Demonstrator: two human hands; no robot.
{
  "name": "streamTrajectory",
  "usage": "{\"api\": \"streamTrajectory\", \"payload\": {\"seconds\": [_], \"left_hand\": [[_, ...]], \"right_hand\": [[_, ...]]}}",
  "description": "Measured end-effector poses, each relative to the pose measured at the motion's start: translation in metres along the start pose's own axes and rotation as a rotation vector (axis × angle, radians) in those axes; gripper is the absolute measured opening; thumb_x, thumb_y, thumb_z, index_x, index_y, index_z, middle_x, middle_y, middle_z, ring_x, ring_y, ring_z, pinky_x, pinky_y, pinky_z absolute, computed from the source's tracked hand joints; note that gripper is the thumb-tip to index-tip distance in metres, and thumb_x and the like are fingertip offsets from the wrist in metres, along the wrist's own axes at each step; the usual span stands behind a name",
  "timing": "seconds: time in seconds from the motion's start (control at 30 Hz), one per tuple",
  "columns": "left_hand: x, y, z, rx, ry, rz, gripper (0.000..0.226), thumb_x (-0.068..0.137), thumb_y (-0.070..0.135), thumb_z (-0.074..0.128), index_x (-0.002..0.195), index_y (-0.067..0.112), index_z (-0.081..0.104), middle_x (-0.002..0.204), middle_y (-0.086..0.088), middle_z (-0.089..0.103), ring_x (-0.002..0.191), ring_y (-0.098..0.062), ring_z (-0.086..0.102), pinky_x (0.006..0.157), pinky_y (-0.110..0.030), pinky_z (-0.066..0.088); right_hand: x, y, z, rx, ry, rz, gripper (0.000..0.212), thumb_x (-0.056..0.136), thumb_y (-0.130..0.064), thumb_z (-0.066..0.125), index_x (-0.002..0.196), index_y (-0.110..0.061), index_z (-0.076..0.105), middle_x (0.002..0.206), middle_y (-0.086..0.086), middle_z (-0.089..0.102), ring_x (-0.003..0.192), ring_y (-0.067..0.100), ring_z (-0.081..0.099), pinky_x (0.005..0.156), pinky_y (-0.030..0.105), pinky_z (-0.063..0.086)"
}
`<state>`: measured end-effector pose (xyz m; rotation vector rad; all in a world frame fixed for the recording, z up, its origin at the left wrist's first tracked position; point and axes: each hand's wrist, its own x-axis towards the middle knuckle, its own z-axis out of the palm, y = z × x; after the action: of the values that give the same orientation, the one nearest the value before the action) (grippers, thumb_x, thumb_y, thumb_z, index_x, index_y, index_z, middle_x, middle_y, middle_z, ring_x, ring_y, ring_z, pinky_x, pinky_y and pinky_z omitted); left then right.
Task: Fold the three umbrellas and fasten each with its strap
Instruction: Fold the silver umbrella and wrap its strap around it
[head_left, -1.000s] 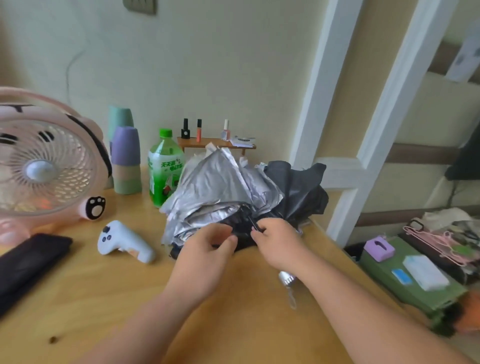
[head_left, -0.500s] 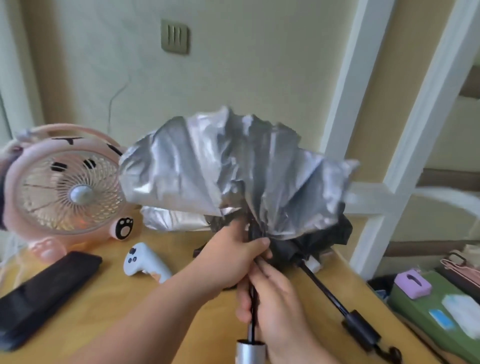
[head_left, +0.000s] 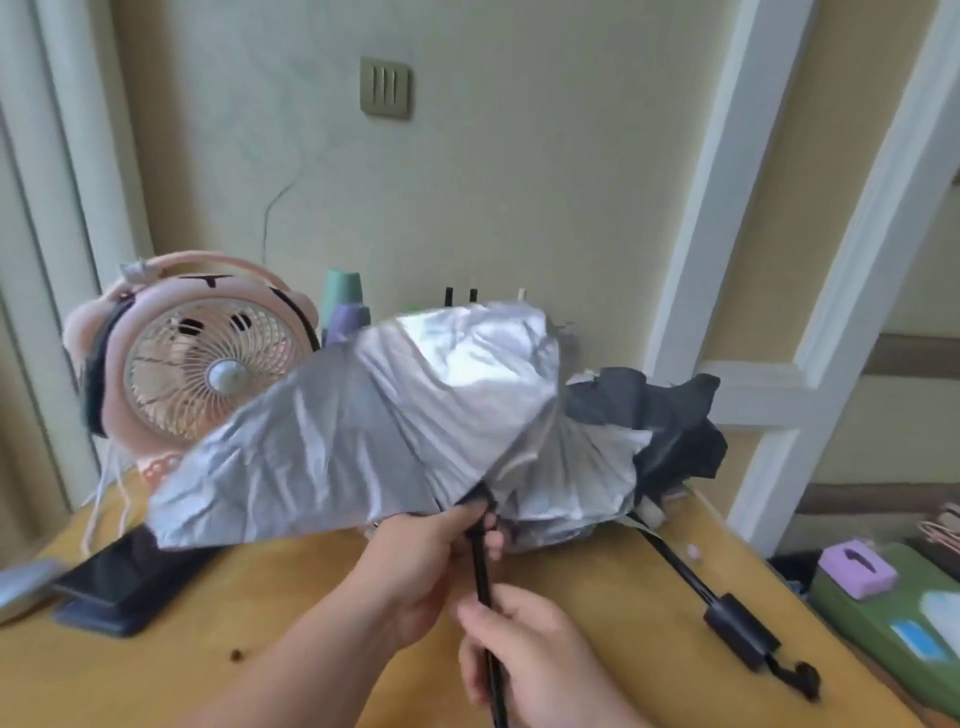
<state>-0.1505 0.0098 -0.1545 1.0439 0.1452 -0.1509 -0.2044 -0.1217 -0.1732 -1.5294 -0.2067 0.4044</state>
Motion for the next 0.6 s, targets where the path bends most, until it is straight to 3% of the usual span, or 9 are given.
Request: {"api": "streamTrajectory", "payload": {"seconds": [0.07, 0.13, 0.23, 0.3, 0.37, 0.43, 0.47, 0.53, 0.6], "left_hand": [[-0.004, 0.007, 0.004, -0.058, -0.022, 0.073, 0.012, 0.097, 0.004, 0.060, 0.097, -0.006, 0.067, 0.080, -0.013, 0.069, 0.069, -0.022, 0.069, 0.070, -0.031, 0.061], [-0.007, 0.018, 0.012, -0.125, -0.074, 0.092, 0.017, 0.100, 0.000, 0.052, 0.092, -0.004, 0.066, 0.074, -0.009, 0.070, 0.068, -0.019, 0.070, 0.075, -0.030, 0.062], [0.000, 0.029, 0.019, -0.291, -0.045, 0.057, 0.020, 0.102, -0.002, 0.045, 0.091, -0.005, 0.061, 0.070, -0.012, 0.066, 0.064, -0.020, 0.068, 0.067, -0.031, 0.063], [0.009, 0.028, 0.020, -0.377, 0.021, 0.031, 0.024, 0.104, 0.002, 0.041, 0.089, -0.005, 0.058, 0.070, -0.016, 0.064, 0.065, -0.022, 0.065, 0.064, -0.034, 0.063], [0.017, 0.025, 0.019, -0.437, 0.013, 0.016, 0.026, 0.103, 0.005, 0.039, 0.087, -0.004, 0.057, 0.069, -0.017, 0.063, 0.064, -0.022, 0.064, 0.061, -0.033, 0.061], [0.022, 0.021, 0.010, -0.427, -0.134, 0.042, 0.014, 0.093, 0.005, 0.052, 0.084, -0.001, 0.061, 0.068, -0.014, 0.065, 0.063, -0.021, 0.065, 0.062, -0.031, 0.059], [0.022, 0.019, 0.004, -0.365, -0.253, 0.070, 0.006, 0.084, 0.007, 0.064, 0.084, 0.001, 0.065, 0.073, -0.012, 0.067, 0.068, -0.021, 0.067, 0.067, -0.031, 0.059], [0.020, 0.017, -0.010, -0.181, -0.527, 0.112, 0.023, 0.074, 0.007, 0.080, 0.096, 0.007, 0.073, 0.095, -0.010, 0.073, 0.091, -0.022, 0.071, 0.079, -0.034, 0.059], [0.023, 0.014, -0.017, -0.100, -0.622, 0.095, 0.040, 0.074, -0.005, 0.077, 0.112, 0.008, 0.074, 0.118, -0.011, 0.072, 0.111, -0.022, 0.069, 0.088, -0.035, 0.058]], "right_hand": [[-0.015, 0.002, 0.002, 0.004, -0.009, -0.001, 0.039, 0.074, -0.016, 0.065, 0.108, 0.000, 0.057, 0.062, 0.015, 0.062, 0.056, 0.025, 0.059, 0.057, 0.027, 0.048], [-0.029, 0.007, 0.006, 0.035, 0.084, -0.022, 0.041, 0.071, -0.006, 0.065, 0.112, -0.005, 0.061, 0.060, 0.018, 0.060, 0.051, 0.025, 0.054, 0.052, 0.025, 0.045], [-0.044, 0.003, 0.015, 0.000, 0.206, -0.024, 0.032, 0.076, 0.002, 0.065, 0.104, -0.010, 0.070, 0.056, 0.019, 0.056, 0.044, 0.022, 0.044, 0.045, 0.025, 0.038], [-0.050, -0.004, 0.010, -0.051, 0.232, -0.004, 0.037, 0.066, -0.003, 0.061, 0.098, -0.014, 0.074, 0.058, 0.019, 0.060, 0.045, 0.023, 0.046, 0.047, 0.027, 0.038], [-0.059, -0.021, 0.002, -0.069, 0.239, 0.002, 0.036, 0.076, 0.007, 0.059, 0.091, -0.019, 0.079, 0.066, 0.022, 0.068, 0.047, 0.032, 0.052, 0.053, 0.030, 0.040], [-0.067, -0.035, -0.013, -0.050, 0.198, 0.048, 0.051, 0.083, 0.018, 0.049, 0.079, -0.020, 0.083, 0.067, 0.024, 0.067, 0.049, 0.043, 0.056, 0.056, 0.035, 0.041], [-0.072, -0.041, -0.018, 0.031, 0.171, 0.067, 0.051, 0.082, 0.019, 0.049, 0.077, -0.019, 0.083, 0.064, 0.026, 0.060, 0.046, 0.040, 0.053, 0.052, 0.035, 0.039], [-0.077, -0.048, -0.025, 0.311, 0.077, 0.074, 0.030, 0.062, 0.004, 0.073, 0.089, -0.005, 0.082, 0.060, 0.024, 0.049, 0.039, 0.026, 0.042, 0.040, 0.027, 0.032], [-0.080, -0.044, -0.039, 0.499, -0.012, 0.021, 0.070, 0.033, -0.003, 0.083, 0.101, 0.005, 0.077, 0.057, 0.020, 0.043, 0.030, 0.021, 0.034, 0.030, 0.021, 0.029]]}}
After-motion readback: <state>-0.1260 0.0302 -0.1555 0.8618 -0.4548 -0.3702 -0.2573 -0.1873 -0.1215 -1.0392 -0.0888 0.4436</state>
